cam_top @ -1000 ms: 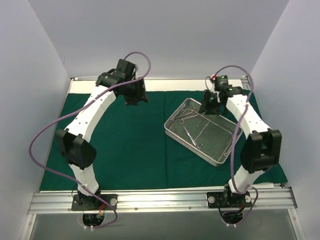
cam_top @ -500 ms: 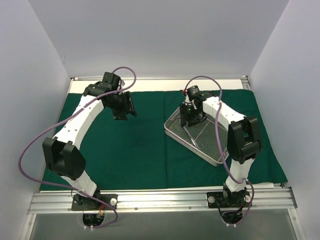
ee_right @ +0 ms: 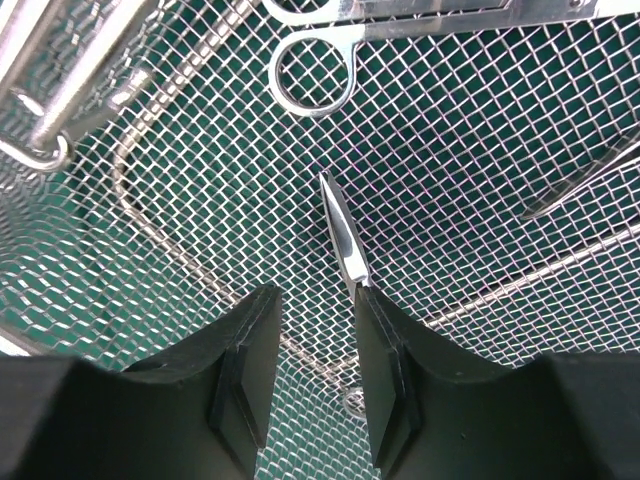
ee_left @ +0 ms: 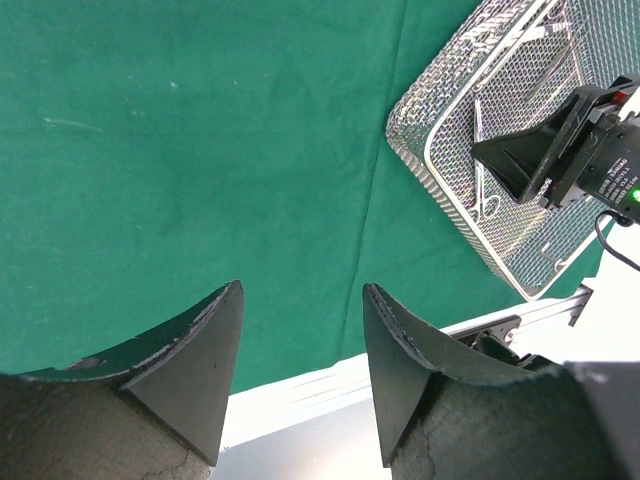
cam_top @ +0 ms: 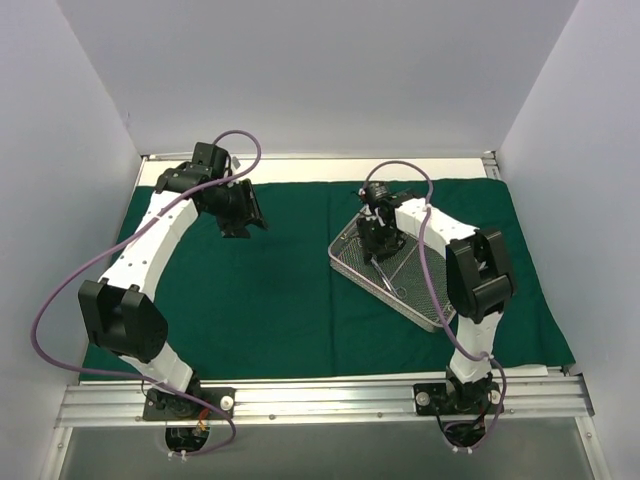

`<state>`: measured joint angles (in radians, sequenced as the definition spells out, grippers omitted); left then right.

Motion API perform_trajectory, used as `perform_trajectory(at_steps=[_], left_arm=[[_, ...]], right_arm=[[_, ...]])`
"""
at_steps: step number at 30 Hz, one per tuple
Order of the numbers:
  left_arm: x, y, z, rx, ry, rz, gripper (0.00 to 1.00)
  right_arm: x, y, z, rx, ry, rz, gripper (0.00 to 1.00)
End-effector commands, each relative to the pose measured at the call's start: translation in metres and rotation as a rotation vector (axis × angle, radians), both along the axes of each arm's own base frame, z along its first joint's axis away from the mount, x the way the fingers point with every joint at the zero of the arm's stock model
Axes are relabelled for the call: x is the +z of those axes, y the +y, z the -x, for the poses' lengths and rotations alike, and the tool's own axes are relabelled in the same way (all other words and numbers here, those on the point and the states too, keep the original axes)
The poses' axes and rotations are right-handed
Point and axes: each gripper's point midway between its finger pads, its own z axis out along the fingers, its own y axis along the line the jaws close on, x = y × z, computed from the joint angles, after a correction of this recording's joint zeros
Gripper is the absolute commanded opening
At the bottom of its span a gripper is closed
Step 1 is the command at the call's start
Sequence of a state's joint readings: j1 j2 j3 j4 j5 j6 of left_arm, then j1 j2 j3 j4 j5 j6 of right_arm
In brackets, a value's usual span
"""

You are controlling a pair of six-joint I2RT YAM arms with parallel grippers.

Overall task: Open and lay out the surgical kit
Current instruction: Pick up the medical item from the container.

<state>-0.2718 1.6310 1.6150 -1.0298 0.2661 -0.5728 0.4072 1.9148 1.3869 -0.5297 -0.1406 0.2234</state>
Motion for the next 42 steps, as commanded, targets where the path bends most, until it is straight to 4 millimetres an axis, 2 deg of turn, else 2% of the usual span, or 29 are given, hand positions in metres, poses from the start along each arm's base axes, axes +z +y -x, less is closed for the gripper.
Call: perform_trajectory(at_steps=[1, 13, 15, 16, 19, 23, 24, 25, 29, 30, 31, 33, 34, 36, 38, 40, 41, 42], left_arm=[[0.015, -0.002, -0.003, -0.002, -0.054, 0.043, 0.59], [0.014, 0.000, -0.003, 0.000, -0.047, 0.061, 0.59], [0.014, 0.001, -0.003, 0.001, -0.050, 0.060, 0.59], [0.014, 0.001, -0.003, 0.001, -0.048, 0.061, 0.59], [0.014, 0.001, -0.002, -0.004, -0.045, 0.065, 0.60], [0.018, -0.008, -0.002, -0.039, -0.062, 0.119, 0.62], [0.020, -0.013, -0.004, -0.054, -0.077, 0.139, 0.63], [0.022, -0.016, -0.004, -0.066, -0.084, 0.157, 0.63], [0.036, -0.035, -0.005, -0.129, -0.129, 0.257, 0.64], [0.044, -0.042, -0.007, -0.146, -0.154, 0.300, 0.65], [0.043, -0.046, -0.005, -0.157, -0.154, 0.320, 0.65], [0.054, -0.056, -0.007, -0.190, -0.200, 0.369, 0.65], [0.057, -0.062, -0.004, -0.213, -0.212, 0.382, 0.66], [0.064, -0.072, -0.003, -0.255, -0.251, 0.411, 0.66], [0.074, -0.087, 0.005, -0.323, -0.274, 0.457, 0.65], [0.088, -0.099, 0.009, -0.380, -0.324, 0.492, 0.66], [0.096, -0.109, 0.014, -0.421, -0.355, 0.508, 0.66], [0.103, -0.113, 0.019, -0.451, -0.387, 0.509, 0.66]], right_arm=[[-0.012, -0.013, 0.015, 0.012, 0.047, 0.073, 0.36], [-0.046, -0.020, 0.028, 0.005, 0.107, 0.125, 0.36], [-0.051, -0.021, 0.033, 0.009, 0.124, 0.124, 0.30], [-0.052, -0.022, 0.034, 0.011, 0.127, 0.125, 0.23], [-0.049, -0.025, 0.031, 0.009, 0.108, 0.141, 0.11], [-0.022, -0.033, 0.011, -0.013, 0.024, 0.194, 0.03], [-0.011, -0.036, 0.008, -0.021, -0.002, 0.211, 0.00], [0.004, -0.035, -0.005, -0.029, -0.046, 0.207, 0.00], [0.041, -0.034, -0.024, -0.041, -0.129, 0.187, 0.00], [0.048, -0.033, -0.026, -0.037, -0.138, 0.170, 0.00], [0.057, -0.032, -0.032, -0.042, -0.159, 0.150, 0.00], [0.067, -0.030, -0.038, -0.040, -0.187, 0.115, 0.00], [0.070, -0.022, -0.037, -0.023, -0.181, 0.056, 0.00], [0.079, -0.025, -0.043, -0.035, -0.205, 0.010, 0.00], [0.087, -0.021, -0.045, -0.028, -0.207, -0.056, 0.00], [0.106, -0.021, -0.050, -0.031, -0.244, -0.114, 0.00], [0.117, -0.013, -0.049, -0.011, -0.248, -0.180, 0.00], [0.136, -0.011, -0.053, -0.007, -0.283, -0.233, 0.00]])
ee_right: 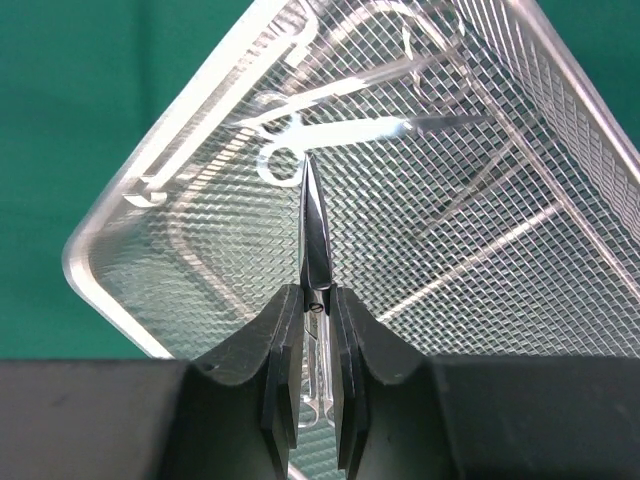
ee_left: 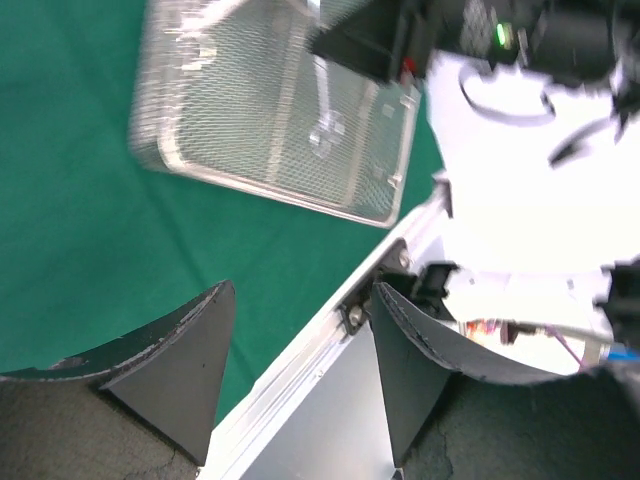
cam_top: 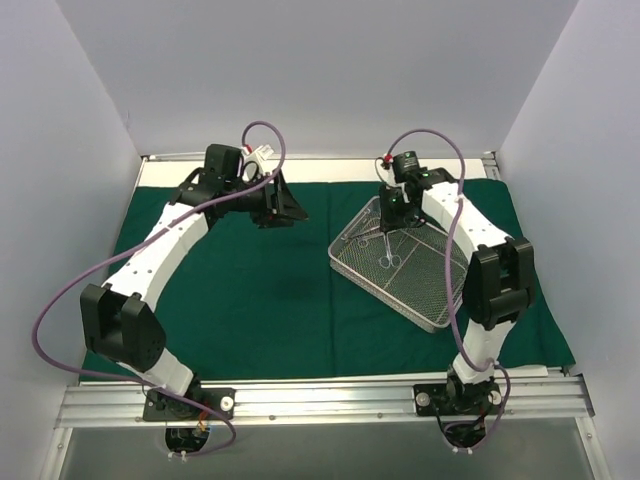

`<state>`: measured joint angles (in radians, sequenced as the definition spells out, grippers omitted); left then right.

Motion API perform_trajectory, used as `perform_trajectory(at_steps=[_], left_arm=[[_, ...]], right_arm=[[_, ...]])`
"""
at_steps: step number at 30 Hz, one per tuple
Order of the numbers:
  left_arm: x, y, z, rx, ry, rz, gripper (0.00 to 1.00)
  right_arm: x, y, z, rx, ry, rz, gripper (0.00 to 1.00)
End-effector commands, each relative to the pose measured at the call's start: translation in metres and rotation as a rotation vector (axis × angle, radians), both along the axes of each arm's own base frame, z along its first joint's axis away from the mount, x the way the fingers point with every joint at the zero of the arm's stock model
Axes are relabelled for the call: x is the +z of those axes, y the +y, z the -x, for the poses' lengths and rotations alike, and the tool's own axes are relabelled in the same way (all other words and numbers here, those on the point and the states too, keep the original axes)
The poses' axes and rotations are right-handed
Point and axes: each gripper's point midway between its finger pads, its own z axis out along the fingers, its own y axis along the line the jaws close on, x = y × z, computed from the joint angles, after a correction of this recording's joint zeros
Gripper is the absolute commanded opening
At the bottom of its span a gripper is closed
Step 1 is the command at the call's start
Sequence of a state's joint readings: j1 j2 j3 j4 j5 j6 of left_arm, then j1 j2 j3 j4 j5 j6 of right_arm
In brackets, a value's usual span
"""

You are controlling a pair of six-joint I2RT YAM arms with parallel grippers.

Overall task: Open and lay out the surgical kit
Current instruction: Pick up the medical item from the container, then place the medical item in the surgical kit.

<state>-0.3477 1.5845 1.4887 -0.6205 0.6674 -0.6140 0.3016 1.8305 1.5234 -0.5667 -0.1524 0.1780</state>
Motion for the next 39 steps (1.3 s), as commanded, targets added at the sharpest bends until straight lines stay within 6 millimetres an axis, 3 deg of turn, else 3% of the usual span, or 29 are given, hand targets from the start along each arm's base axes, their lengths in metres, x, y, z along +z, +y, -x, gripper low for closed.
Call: perform_trajectory(at_steps=[1, 2, 5, 6, 8, 9, 10, 15, 21, 28, 36, 39], left_arm=[[0.058, -0.024, 0.015, -0.136, -0.227, 0.120, 0.66], [0.061, -0.030, 0.018, -0.154, -0.251, 0.127, 0.65], [0.070, -0.031, 0.023, -0.176, -0.327, 0.147, 0.65], [0.070, -0.030, 0.028, -0.181, -0.343, 0.153, 0.65], [0.079, -0.031, 0.031, -0.197, -0.399, 0.179, 0.66], [0.085, -0.031, 0.036, -0.203, -0.425, 0.190, 0.66], [0.082, -0.031, 0.038, -0.206, -0.426, 0.191, 0.66], [0.083, -0.036, 0.045, -0.247, -0.465, 0.207, 0.65], [0.085, -0.037, 0.052, -0.259, -0.512, 0.237, 0.64], [0.079, -0.038, 0.060, -0.300, -0.546, 0.268, 0.63], [0.094, -0.045, 0.066, -0.340, -0.599, 0.383, 0.61], [0.096, -0.047, 0.066, -0.352, -0.605, 0.403, 0.61]], right_arm=[[0.076, 0.022, -0.004, 0.083, -0.128, -0.217, 0.00], [0.096, 0.038, 0.003, 0.135, -0.143, -0.317, 0.00], [0.130, 0.067, 0.012, 0.204, -0.171, -0.508, 0.00], [0.151, 0.080, 0.017, 0.260, -0.208, -0.602, 0.00], [0.157, 0.091, 0.028, 0.262, -0.179, -0.698, 0.00], [0.170, 0.098, 0.034, 0.314, -0.192, -0.763, 0.00], [0.167, 0.103, 0.041, 0.327, -0.167, -0.794, 0.00], [0.189, 0.129, 0.065, 0.419, -0.131, -0.961, 0.00], [0.204, 0.152, 0.081, 0.493, -0.107, -1.046, 0.00], [0.216, 0.162, 0.088, 0.531, -0.098, -1.102, 0.00], [0.218, 0.168, 0.096, 0.550, -0.087, -1.121, 0.00], [0.227, 0.169, 0.098, 0.550, -0.099, -1.155, 0.00]])
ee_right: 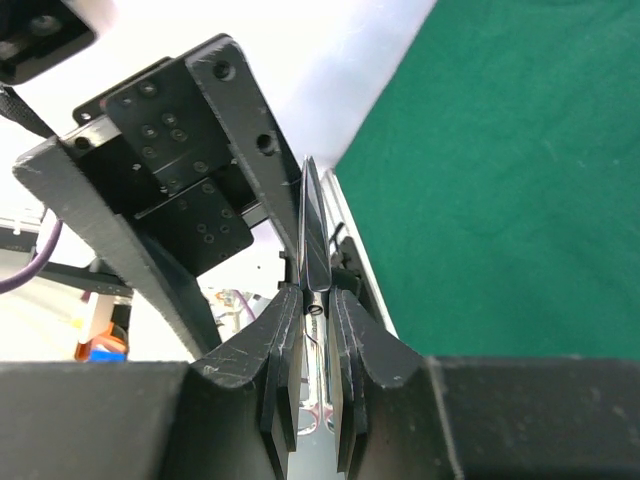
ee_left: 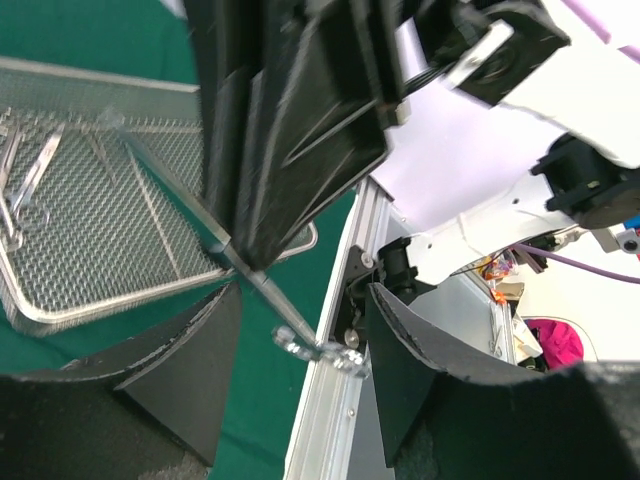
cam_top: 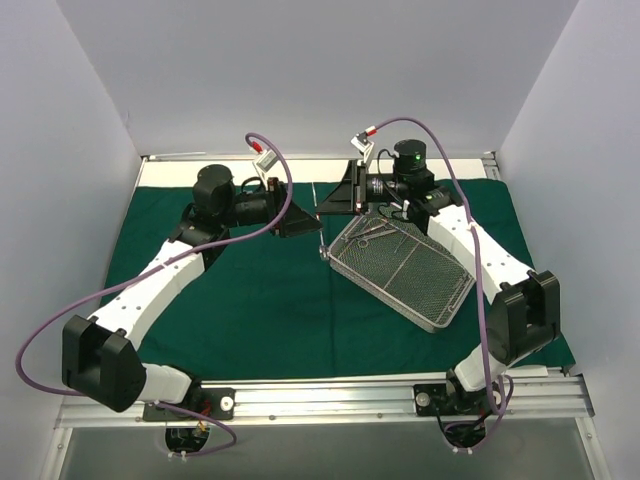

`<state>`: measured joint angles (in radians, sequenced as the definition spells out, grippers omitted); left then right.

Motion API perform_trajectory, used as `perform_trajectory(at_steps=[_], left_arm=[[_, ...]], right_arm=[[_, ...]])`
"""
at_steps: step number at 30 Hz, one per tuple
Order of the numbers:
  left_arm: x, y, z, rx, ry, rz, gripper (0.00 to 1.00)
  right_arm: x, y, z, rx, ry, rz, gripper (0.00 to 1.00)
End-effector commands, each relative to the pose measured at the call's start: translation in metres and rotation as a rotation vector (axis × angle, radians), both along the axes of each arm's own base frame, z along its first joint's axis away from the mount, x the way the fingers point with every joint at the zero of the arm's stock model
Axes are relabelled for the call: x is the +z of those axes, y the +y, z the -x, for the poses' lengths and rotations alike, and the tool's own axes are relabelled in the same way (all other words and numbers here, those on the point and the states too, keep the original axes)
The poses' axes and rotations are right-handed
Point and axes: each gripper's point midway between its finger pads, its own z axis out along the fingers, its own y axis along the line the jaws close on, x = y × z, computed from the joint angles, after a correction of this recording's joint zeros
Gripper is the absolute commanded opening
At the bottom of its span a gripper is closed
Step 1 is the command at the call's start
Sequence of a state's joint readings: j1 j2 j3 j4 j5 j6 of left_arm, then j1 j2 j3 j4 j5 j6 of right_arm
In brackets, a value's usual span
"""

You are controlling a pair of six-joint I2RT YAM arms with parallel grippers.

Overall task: Open and lay out the surgical kit
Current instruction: Place the medical item in the surgical kit.

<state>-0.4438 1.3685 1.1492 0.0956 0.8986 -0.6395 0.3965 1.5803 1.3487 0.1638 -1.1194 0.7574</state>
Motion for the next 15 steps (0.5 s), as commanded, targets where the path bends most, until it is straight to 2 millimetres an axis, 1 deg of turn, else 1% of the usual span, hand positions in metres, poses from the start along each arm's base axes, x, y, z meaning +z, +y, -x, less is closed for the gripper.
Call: perform_trajectory(at_steps=[1, 8, 15], left_arm=[[0.0311, -0.0033, 0.0094, -0.057, -0.114, 0.086, 0.61], [0.0293, -0.0044, 0.0102, -0.071, -0.111, 0.095, 0.60], [0.0280, -0.0004, 0.0110, -0.054, -0.111, 0.088, 0.60]], right_arm=[[0.0294, 0.0033, 0.0127, 0.046, -0.062, -0.084, 0.00], [0.0365, 0.0049, 0.0167, 0.053, -0.066, -0.104, 0.00], [0.0359, 0.0044, 0.0161, 0.035, -0.064, -0.096, 0.00]])
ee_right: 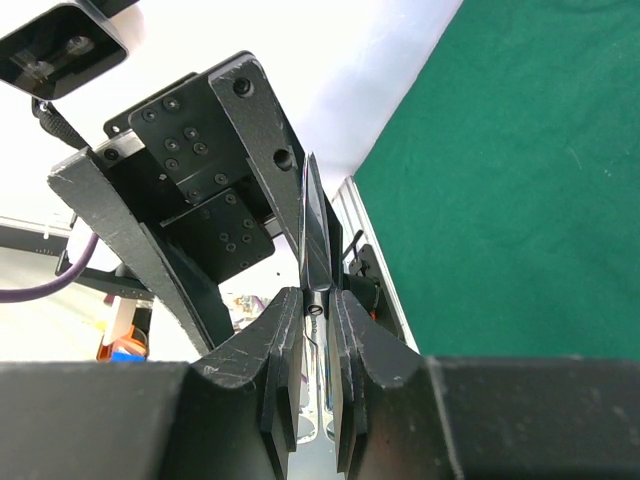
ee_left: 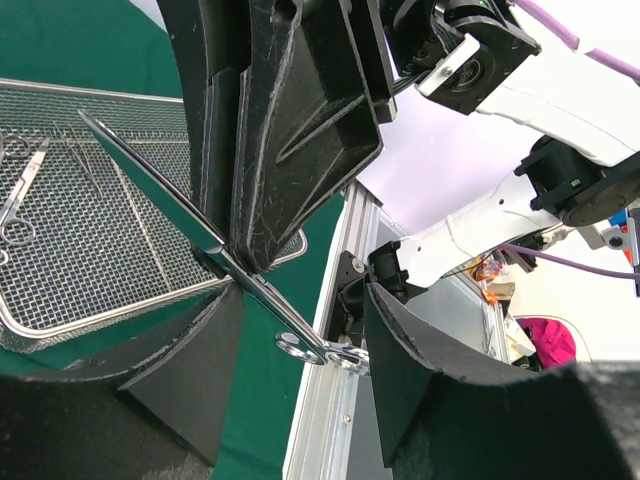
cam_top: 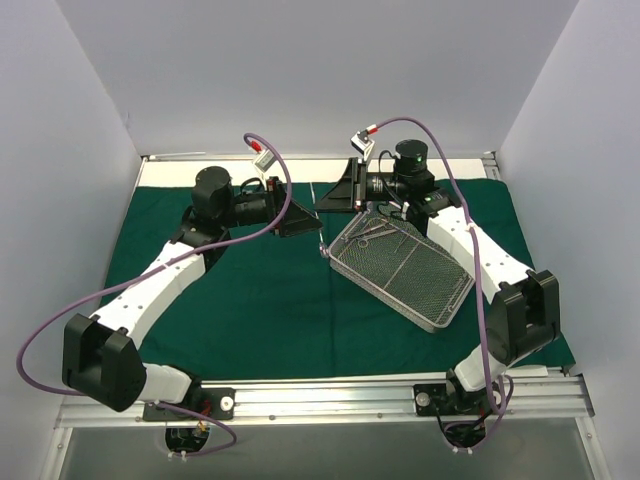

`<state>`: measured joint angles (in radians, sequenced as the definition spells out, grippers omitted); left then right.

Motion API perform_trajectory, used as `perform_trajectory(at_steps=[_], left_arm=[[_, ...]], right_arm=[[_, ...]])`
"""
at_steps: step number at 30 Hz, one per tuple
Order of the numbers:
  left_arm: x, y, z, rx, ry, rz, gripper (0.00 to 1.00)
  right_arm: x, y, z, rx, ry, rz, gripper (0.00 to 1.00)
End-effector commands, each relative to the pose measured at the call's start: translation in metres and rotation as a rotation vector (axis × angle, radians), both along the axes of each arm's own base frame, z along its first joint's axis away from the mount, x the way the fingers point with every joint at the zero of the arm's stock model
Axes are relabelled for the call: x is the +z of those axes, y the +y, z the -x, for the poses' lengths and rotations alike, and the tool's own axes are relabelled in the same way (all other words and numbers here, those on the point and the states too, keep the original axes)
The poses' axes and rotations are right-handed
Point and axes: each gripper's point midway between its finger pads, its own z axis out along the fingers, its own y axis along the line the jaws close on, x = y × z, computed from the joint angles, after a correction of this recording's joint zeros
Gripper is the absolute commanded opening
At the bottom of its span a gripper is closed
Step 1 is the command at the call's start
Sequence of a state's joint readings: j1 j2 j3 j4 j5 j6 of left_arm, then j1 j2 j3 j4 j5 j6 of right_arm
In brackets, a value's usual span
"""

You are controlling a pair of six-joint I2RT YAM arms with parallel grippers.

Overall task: Open and lay out the surgical kit
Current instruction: Place the medical item in the surgical kit.

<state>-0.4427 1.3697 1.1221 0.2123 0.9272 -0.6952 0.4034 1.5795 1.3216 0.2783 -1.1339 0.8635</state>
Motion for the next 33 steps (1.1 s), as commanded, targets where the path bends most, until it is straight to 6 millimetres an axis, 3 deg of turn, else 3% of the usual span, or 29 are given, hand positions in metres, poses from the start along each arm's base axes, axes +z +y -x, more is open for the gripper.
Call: perform_trajectory(at_steps=[1, 5, 30, 33], left_arm=[[0.017, 0.003, 0.009, -0.026, -0.076, 0.029, 0.60], [0.015, 0.009, 0.011, -0.009, -0.083, 0.019, 0.59], [0.017, 0.001, 0.003, -0.031, -0.066, 0.083, 0.59], [0.016, 0.000, 0.004, -0.038, -0.058, 0.083, 0.54]], right_arm=[[0.027, -0.001, 0.014, 0.023, -0.091, -0.046, 0.00], [0.029, -0.001, 0.015, 0.023, -0.091, -0.047, 0.00], [0.051, 0.003, 0.026, 0.054, -0.103, -0.111, 0.00], [0.051, 0.004, 0.025, 0.056, -0.101, -0.117, 0.00]])
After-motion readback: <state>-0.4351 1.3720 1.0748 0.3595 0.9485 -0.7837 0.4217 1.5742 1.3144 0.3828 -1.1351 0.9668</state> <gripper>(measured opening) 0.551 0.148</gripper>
